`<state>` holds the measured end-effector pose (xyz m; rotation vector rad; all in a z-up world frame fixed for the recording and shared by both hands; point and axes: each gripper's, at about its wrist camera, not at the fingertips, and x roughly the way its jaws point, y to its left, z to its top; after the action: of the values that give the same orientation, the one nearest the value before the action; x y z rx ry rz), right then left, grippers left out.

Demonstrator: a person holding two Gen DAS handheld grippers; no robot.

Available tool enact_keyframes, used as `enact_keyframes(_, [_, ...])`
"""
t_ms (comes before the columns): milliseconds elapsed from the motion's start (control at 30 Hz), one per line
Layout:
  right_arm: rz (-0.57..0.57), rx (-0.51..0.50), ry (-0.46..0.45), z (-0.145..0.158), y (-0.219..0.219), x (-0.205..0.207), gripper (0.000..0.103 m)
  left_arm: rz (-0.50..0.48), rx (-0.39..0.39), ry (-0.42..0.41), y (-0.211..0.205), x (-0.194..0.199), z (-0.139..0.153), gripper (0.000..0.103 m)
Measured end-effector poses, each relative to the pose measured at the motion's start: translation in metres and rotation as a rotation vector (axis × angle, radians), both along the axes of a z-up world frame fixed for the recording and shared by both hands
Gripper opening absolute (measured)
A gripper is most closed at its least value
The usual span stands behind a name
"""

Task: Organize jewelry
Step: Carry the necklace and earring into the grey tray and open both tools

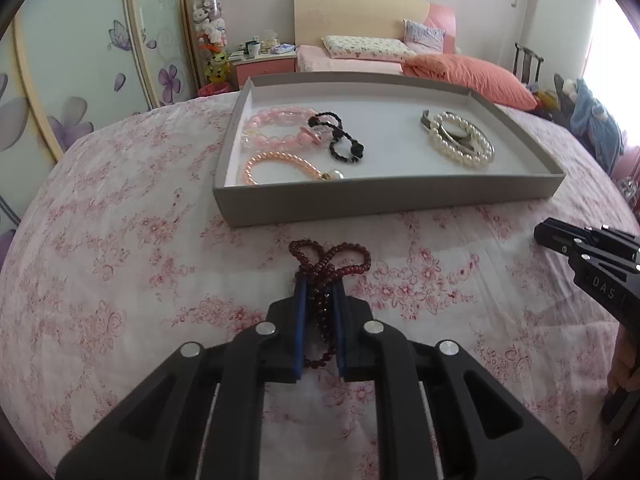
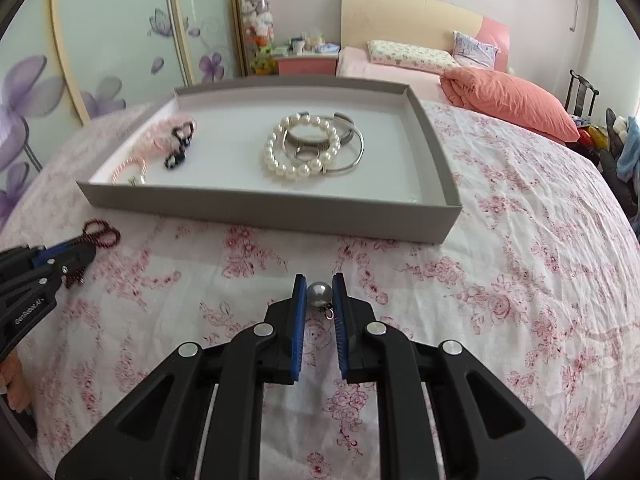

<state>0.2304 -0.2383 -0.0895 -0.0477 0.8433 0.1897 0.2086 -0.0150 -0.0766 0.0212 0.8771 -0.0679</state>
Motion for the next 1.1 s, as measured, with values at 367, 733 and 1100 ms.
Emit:
enact_keyframes(367, [-0.01, 0.144, -0.335, 0.076, -0.003, -0.046, 0.014, -0.014, -0.065, -0.249, 0.001, -0.04, 0.067, 0.012])
enact_keyframes(733, [0.006, 0.103, -0.581, 0.118, 0.013, -0.074, 0.014, -0.003, -0.027, -0.44, -0.017, -0.061, 0.113, 0.012])
enact_keyframes(1100, [0.013, 0.111, -0.595, 0.119, 0.014, -0.07, 0.014, -0.012, -0.019, -0.453, -0.022, -0.056, 0.117, 0.012])
